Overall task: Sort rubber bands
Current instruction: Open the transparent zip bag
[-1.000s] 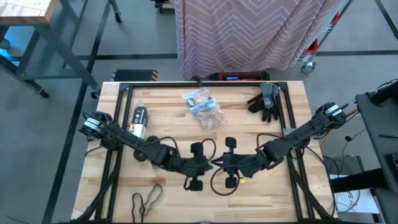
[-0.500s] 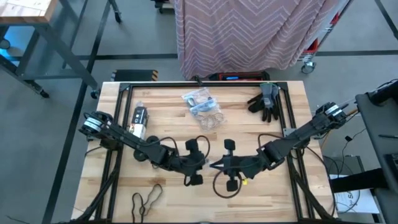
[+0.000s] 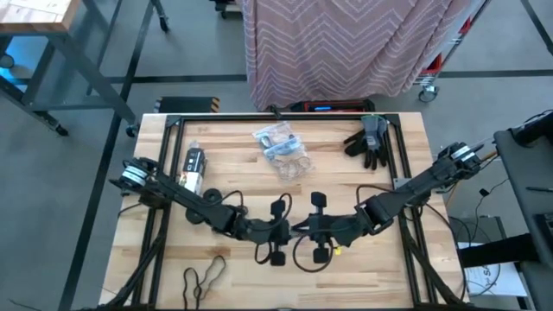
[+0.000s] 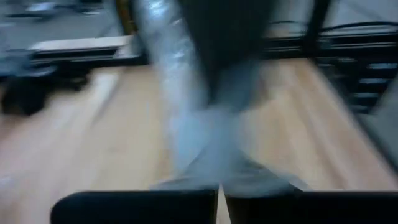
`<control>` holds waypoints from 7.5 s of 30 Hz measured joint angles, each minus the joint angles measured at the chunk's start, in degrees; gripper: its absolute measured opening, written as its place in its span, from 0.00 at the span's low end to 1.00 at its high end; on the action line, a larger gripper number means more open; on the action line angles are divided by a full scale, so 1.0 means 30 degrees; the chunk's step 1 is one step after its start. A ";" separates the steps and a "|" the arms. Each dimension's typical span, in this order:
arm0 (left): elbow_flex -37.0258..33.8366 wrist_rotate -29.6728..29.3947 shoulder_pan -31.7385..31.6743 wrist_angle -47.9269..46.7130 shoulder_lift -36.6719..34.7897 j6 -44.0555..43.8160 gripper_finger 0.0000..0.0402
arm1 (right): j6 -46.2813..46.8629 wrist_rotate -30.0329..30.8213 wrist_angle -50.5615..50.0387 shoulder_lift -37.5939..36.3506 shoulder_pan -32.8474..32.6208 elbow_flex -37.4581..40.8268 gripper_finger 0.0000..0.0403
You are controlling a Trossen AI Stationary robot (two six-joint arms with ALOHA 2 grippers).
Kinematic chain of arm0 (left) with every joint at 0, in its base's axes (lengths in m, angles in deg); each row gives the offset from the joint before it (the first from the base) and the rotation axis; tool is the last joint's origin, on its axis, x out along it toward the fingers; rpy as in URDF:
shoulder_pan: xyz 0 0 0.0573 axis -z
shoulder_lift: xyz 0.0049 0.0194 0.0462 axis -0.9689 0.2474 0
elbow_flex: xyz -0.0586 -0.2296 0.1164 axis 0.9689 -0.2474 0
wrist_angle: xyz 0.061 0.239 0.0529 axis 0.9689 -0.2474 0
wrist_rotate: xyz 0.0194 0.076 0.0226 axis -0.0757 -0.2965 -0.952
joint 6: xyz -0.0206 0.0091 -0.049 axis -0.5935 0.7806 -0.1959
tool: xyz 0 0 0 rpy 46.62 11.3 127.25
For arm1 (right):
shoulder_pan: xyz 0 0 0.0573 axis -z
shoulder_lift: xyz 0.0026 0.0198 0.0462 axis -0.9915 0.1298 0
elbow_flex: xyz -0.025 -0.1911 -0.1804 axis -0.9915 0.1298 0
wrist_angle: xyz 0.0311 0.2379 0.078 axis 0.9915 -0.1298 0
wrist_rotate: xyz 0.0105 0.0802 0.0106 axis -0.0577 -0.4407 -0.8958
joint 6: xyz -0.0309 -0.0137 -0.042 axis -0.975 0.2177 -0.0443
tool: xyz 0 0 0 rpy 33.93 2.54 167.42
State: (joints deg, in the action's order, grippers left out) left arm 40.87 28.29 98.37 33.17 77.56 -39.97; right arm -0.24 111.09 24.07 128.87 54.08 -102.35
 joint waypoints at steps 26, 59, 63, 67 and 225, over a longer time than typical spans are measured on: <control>0.0000 -1.0343 0.2008 0.1250 -0.0016 0.4258 0.00 | 0.1020 0.2161 -0.1694 0.0000 -0.0024 0.0014 0.00; -0.9550 -0.7858 0.7330 -0.4698 -1.1137 -0.7353 0.13 | -0.3112 0.1582 1.2764 0.0219 -0.0203 0.5430 0.00; -1.1135 -0.7842 0.7207 -0.2238 -1.0860 -0.7319 0.17 | -0.2608 0.1585 1.2837 0.0774 -0.0160 0.5685 0.00; -1.1682 -0.7849 0.7087 -0.1133 -1.0517 -0.7225 0.21 | -0.2471 0.1572 1.2968 0.1123 0.0038 0.5682 0.00; 0.1064 -0.1697 0.1014 -1.2401 -0.0809 -0.5251 0.35 | -0.6464 0.1485 0.8627 0.3300 -0.0471 0.1792 0.00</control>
State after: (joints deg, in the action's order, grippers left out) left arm 44.06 23.20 101.41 -4.03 75.14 -55.72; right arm -19.63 115.54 49.96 138.78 52.66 -96.98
